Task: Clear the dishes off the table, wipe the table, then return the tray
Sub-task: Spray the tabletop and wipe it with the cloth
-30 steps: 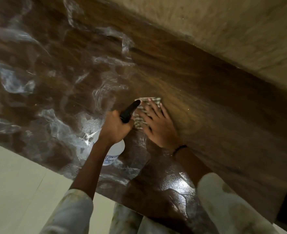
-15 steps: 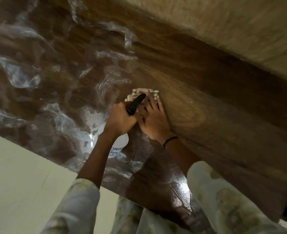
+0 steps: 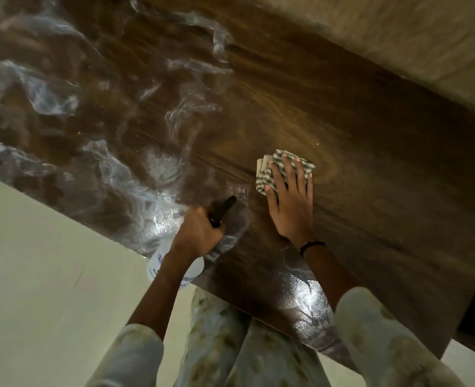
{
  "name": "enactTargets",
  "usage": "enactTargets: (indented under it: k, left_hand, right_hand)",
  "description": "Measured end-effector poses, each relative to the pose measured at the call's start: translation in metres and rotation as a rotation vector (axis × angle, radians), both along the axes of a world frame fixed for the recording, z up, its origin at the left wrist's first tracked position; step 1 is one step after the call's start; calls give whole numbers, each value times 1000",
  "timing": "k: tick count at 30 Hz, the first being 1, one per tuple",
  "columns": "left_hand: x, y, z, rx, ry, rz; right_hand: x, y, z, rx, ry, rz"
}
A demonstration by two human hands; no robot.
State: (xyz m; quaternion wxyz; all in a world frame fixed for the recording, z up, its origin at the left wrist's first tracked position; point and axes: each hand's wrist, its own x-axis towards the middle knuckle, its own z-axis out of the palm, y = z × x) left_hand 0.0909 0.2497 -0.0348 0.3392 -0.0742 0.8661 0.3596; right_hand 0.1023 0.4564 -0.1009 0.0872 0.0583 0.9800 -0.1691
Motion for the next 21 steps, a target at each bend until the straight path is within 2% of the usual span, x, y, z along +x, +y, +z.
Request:
enactTargets:
  k: [4,11,17,21]
  left_hand:
    - [9,-1,-1,-13,8,-2]
    - [6,-8,-3,-10,17,122]
    - [13,-22,0,-13,125,209]
    - [19,-26,6,10,147,234]
  right_hand:
    - [-2,-1,0,-2,-9,10]
    - [-19,-22,2,-9,-9,34]
    - [-23,-86,-3,-41,-8,364]
    - [15,-63,-3,-18,14,622]
